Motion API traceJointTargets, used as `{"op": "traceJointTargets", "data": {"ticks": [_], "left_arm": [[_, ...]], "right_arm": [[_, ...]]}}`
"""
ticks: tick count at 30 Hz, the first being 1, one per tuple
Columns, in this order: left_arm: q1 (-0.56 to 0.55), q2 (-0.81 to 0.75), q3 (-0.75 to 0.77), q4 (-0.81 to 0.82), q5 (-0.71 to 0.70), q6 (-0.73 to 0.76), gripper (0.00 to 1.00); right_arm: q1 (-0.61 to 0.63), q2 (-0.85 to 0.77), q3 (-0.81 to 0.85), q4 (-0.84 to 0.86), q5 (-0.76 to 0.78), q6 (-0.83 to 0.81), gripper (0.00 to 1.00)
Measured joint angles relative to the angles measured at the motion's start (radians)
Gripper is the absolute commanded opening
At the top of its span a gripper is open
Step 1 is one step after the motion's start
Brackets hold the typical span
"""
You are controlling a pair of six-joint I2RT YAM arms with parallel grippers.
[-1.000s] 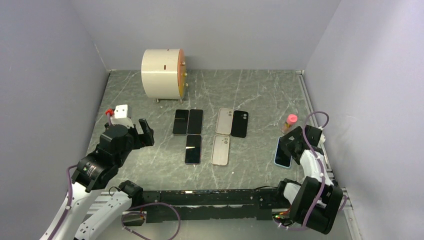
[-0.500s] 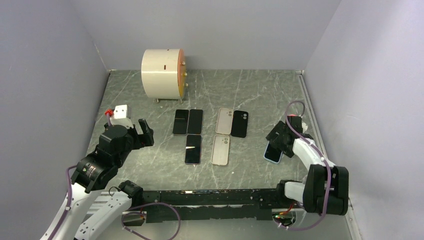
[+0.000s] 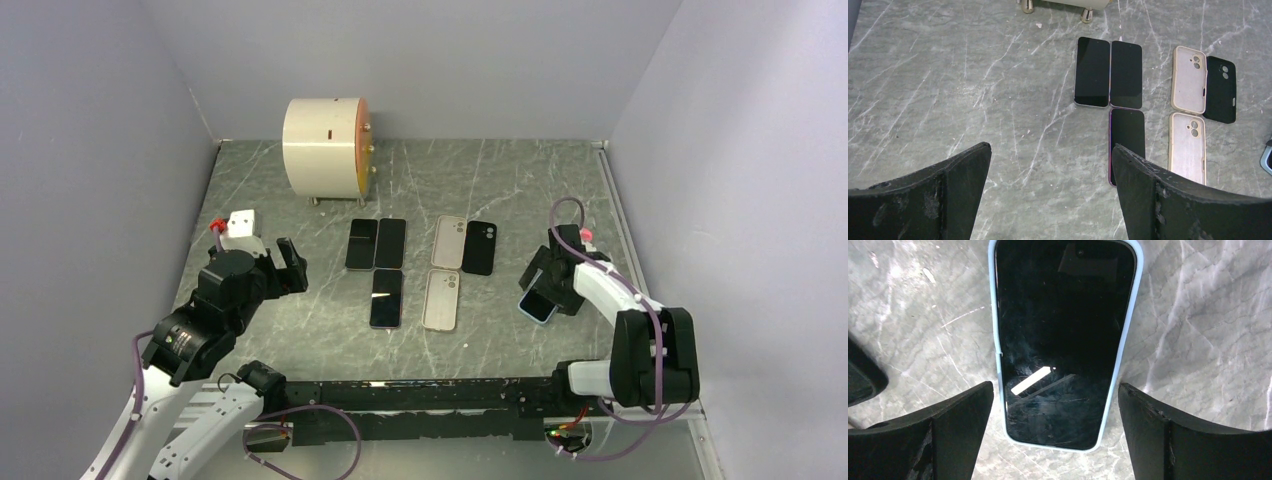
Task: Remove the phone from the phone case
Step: Pick up the phone at the center of the board.
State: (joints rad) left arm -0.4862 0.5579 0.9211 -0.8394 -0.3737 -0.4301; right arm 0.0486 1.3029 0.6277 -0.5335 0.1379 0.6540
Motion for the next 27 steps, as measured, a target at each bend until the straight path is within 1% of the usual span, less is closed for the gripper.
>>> {"op": "traceJointTargets", "data": {"ticks": [3, 8, 12, 15, 16, 19, 21, 25, 27], "left_arm": [[0.000, 0.000, 0.000, 0.000, 0.000, 0.000, 0.94], [0.000, 0.000, 0.000, 0.000, 0.000, 0.000, 0.94], [0.000, 0.000, 0.000, 0.000, 0.000, 0.000, 0.94], [0.000, 0.000, 0.000, 0.000, 0.000, 0.000, 0.94], [0.000, 0.000, 0.000, 0.000, 0.000, 0.000, 0.94], [0.000, 0.000, 0.000, 0.000, 0.000, 0.000, 0.94], [0.000, 0.000, 0.000, 0.000, 0.000, 0.000, 0.94], [0.008, 0.003, 0.000, 0.000, 0.003, 0.000, 0.94], [0.019, 0.003, -0.001, 0.002, 0.011, 0.000, 0.94]], "right_arm": [[0.003, 0.016, 0.013, -0.027, 0.001, 0.000, 0.93], [0.017, 0.040, 0.027, -0.043, 0.019, 0.001, 0.82], [0.037, 0.041, 0.027, -0.056, 0.042, 0.013, 0.65], [0.057, 0.027, 0.020, -0.064, 0.045, 0.037, 0.56], [0.068, 0.017, 0.014, -0.069, 0.044, 0.043, 0.53], [0.103, -0.021, -0.009, -0.090, 0.044, 0.063, 0.49], [0.134, -0.048, -0.024, -0.110, 0.043, 0.077, 0.44], [0.212, -0.109, -0.058, -0.135, 0.042, 0.113, 0.33], [0.254, -0.157, -0.076, -0.140, 0.036, 0.127, 0.24]]}}
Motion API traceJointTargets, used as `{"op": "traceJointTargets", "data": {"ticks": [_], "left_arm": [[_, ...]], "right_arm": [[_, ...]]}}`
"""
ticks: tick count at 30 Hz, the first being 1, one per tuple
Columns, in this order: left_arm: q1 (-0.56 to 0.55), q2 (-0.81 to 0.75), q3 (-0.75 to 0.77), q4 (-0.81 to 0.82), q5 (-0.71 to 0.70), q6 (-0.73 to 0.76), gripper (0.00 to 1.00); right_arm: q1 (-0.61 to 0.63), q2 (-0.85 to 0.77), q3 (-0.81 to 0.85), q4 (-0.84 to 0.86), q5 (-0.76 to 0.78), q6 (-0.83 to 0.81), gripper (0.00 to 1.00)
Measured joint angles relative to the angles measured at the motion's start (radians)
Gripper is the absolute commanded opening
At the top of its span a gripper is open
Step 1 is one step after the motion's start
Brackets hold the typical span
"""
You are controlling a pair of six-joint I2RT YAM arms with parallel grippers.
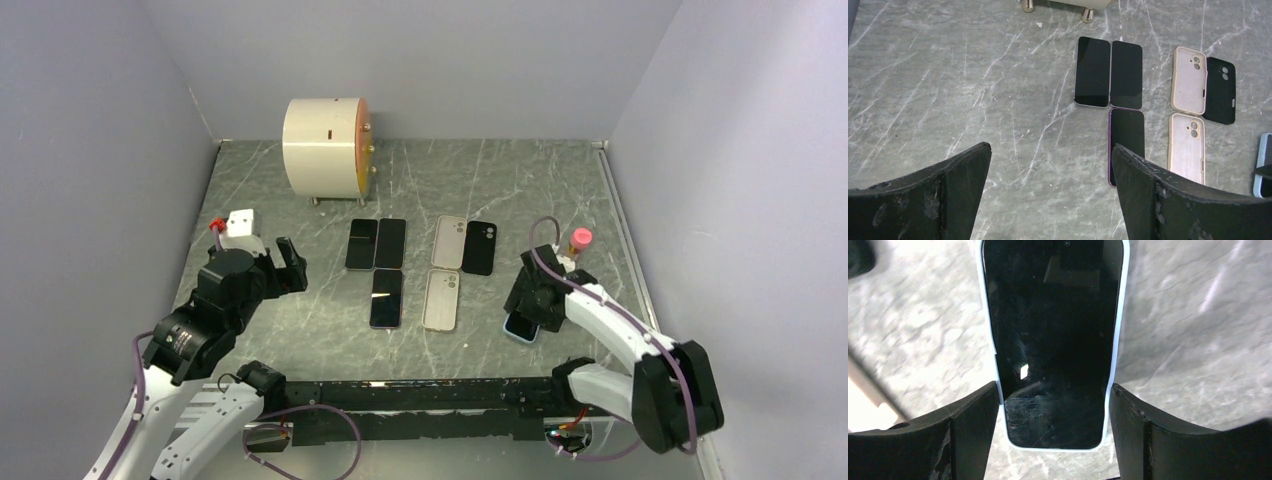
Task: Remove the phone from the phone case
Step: Pick up the phone at the center of the board.
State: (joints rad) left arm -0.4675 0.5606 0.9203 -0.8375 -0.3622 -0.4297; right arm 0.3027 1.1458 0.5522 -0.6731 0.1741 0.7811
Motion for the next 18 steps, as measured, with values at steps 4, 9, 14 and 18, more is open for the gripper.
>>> {"op": "traceJointTargets", "data": {"ticks": [4, 9, 14, 18], "left_arm": [[0.016, 0.009, 0.000, 0.003, 0.049, -0.001, 0.94], [0.019, 0.038, -0.001, 0.014, 0.161, -0.023, 0.94], [0.019, 0.082, -0.002, 0.039, 0.277, -0.071, 0.94], [0.019, 0.140, -0.018, 0.094, 0.390, -0.135, 0.94]], "right_arm": [[0.060, -0.123, -0.046, 0.025, -0.036, 0.024, 0.14], [0.078, -0.309, -0.133, 0.090, -0.077, 0.044, 0.03], [0.080, -0.445, -0.220, 0.175, -0.118, 0.057, 0.00], [0.080, -0.514, -0.273, 0.244, -0.156, 0.067, 0.00]]}}
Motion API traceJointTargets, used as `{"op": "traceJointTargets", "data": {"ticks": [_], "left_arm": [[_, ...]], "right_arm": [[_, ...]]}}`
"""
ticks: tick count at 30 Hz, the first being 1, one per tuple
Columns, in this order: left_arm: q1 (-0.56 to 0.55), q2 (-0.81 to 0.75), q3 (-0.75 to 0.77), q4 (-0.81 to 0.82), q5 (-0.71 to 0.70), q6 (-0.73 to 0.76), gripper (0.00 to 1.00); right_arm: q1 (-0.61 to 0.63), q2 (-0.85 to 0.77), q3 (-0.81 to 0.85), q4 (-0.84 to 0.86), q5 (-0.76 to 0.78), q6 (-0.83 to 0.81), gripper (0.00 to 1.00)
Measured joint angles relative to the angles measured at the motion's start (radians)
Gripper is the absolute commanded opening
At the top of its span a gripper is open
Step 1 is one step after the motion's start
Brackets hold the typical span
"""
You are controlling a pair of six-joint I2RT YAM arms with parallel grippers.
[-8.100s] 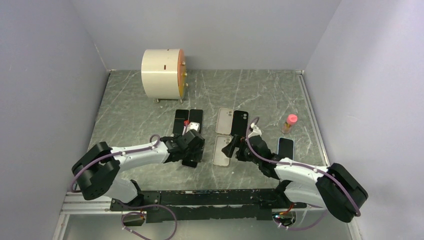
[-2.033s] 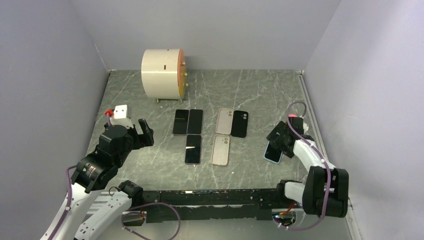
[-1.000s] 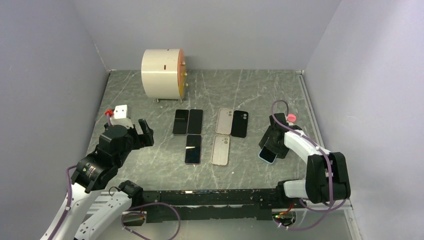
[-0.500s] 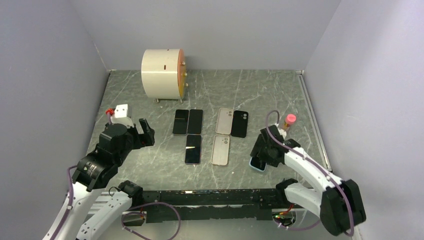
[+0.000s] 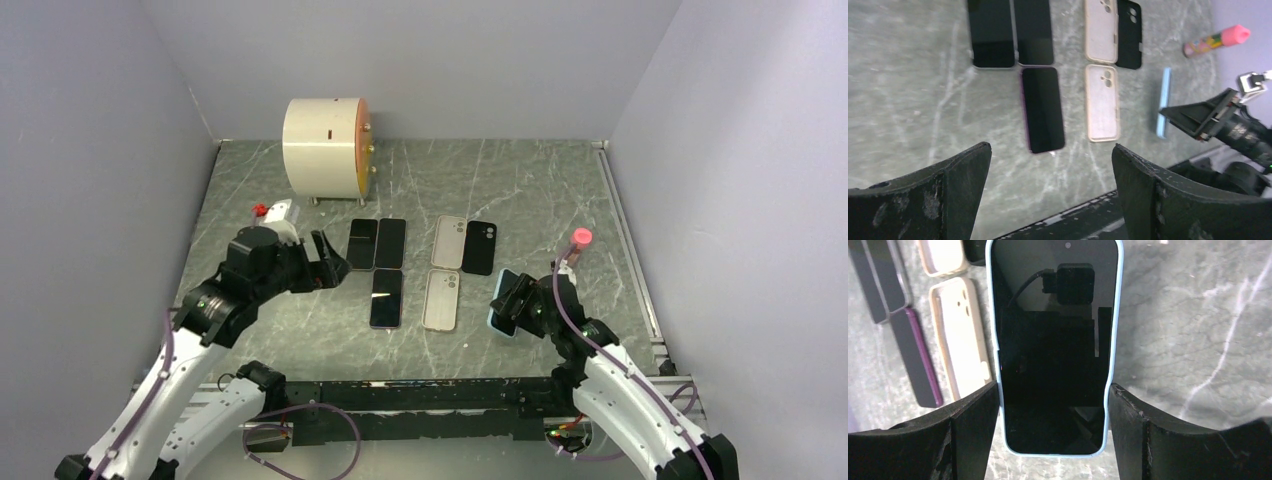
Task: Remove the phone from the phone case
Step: Pick up the phone at the center of the board.
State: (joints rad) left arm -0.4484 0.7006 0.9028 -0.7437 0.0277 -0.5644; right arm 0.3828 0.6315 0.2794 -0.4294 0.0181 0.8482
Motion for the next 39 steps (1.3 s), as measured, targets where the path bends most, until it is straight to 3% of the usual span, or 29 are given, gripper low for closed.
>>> {"op": "traceJointTargets", "data": {"ticks": [8, 14, 26, 39], "left_arm": [[-0.001, 0.161, -0.058, 0.145, 0.209, -0.124, 0.94], [-0.050, 0.256, -0.068, 0.261, 0.272, -0.182, 0.94], [-0.266, 0.478, -0.090, 0.551, 0.217, -0.199, 0.94], [-0.356, 0.759, 0.010, 0.750, 0.129, -0.220, 0.94]], "right_arm": [[0.001, -0.111, -0.106, 0.179, -0.073, 0.039, 0.00], [0.013, -0.100, -0.160, 0.322, -0.151, 0.041, 0.00], [0.105, -0.056, -0.163, 0.547, -0.176, 0.007, 0.00], [0.304, 0.125, -0.163, 0.722, -0.091, -0.082, 0.00]]}}
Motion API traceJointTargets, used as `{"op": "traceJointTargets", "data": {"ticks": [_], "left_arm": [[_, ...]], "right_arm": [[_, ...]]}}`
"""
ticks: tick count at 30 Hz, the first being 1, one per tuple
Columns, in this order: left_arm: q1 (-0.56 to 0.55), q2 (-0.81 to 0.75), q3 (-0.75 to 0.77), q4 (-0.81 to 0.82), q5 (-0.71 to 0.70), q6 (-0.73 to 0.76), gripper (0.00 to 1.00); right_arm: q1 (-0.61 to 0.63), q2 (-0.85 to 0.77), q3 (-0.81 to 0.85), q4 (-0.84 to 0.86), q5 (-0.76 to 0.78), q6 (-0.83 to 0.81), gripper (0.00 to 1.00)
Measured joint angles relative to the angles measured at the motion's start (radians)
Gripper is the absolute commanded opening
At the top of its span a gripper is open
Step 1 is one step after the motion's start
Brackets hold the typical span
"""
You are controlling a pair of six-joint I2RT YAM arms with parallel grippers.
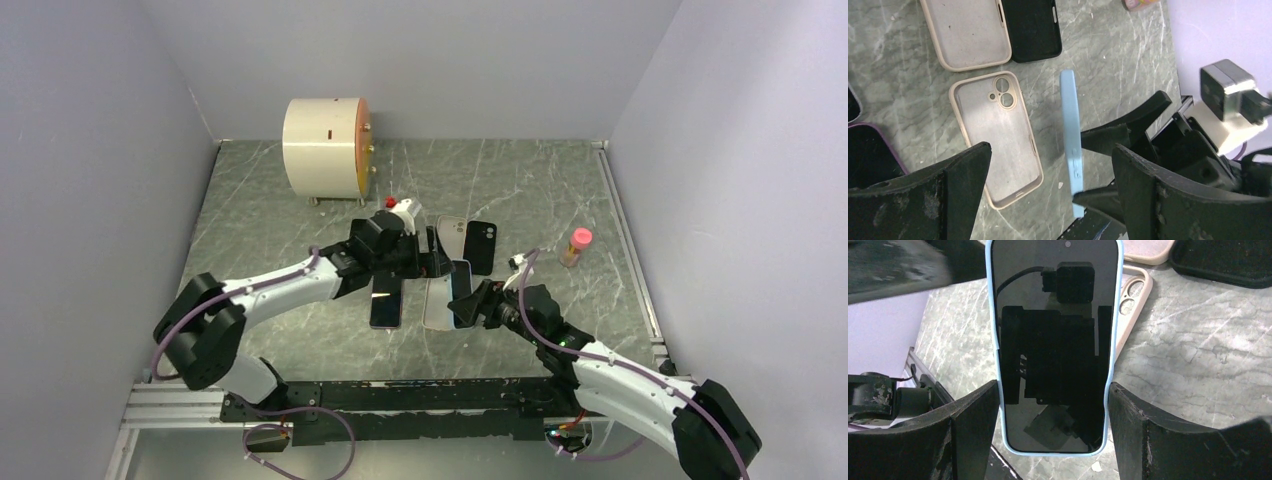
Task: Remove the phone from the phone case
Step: Pick up the phone at the center of the board.
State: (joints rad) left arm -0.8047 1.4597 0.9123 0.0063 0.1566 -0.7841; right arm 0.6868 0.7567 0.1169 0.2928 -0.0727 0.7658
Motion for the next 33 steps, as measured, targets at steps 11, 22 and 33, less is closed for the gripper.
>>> {"op": "traceJointTargets", "data": {"ticks": [11, 22, 33], "left_arm": [[-0.068, 0.149, 0.059, 0.056, 0.003, -0.050, 0.62], [-0.085, 0.184, 0.068, 0.178, 0.031, -0.040, 0.02], [0.111, 0.000, -0.137, 0.309, 0.167, -0.001, 0.02]], "right_arm": [[0.015, 0.008, 0.001, 0.062, 0.064, -0.031, 0.00], [0.016, -0.035, 0.001, 0.065, 0.113, -0.064, 0.37], [0.020, -0.043, 0.068, 0.114, 0.116, -0.115, 0.94]]}}
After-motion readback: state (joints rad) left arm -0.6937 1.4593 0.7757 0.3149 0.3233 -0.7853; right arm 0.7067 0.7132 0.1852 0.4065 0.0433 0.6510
